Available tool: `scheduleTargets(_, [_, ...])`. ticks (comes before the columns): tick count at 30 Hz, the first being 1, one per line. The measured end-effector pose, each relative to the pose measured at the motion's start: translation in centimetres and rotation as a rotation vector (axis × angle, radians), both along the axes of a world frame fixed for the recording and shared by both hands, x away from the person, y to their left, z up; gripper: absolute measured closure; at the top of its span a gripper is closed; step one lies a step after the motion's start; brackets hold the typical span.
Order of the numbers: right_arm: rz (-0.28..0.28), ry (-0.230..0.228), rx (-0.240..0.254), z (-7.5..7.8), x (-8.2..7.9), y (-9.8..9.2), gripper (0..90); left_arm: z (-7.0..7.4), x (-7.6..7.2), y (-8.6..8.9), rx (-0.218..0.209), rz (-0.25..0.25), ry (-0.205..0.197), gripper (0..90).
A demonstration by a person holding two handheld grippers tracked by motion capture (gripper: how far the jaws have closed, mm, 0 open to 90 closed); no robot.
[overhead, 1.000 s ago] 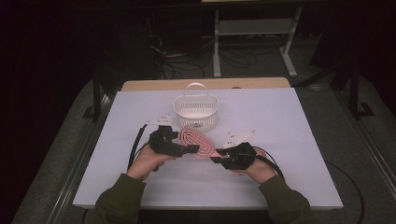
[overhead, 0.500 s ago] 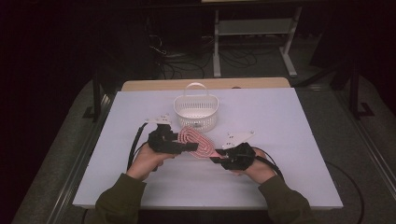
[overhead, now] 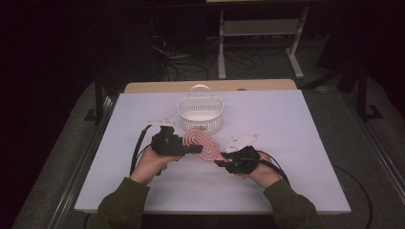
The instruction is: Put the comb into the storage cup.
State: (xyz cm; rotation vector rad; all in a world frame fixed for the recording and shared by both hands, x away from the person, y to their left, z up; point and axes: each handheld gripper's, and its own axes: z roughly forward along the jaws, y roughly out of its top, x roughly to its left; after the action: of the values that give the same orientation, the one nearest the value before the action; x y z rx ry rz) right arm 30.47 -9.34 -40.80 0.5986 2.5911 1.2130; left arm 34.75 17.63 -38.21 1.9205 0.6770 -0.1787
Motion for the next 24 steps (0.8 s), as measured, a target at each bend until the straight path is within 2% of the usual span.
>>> scheduleTargets(16, [0.005,-0.007,0.001,0.03,-0.02,0.37,69.5,0.32,-0.11,0.18,-0.041,-0.007,0.006,64.5])
scheduleTargets(24, [0.006,0.000,0.011,0.04,0.04,0.48,69.3,0.65,-0.32,0.06,-0.053,-0.008,-0.008,65.8])
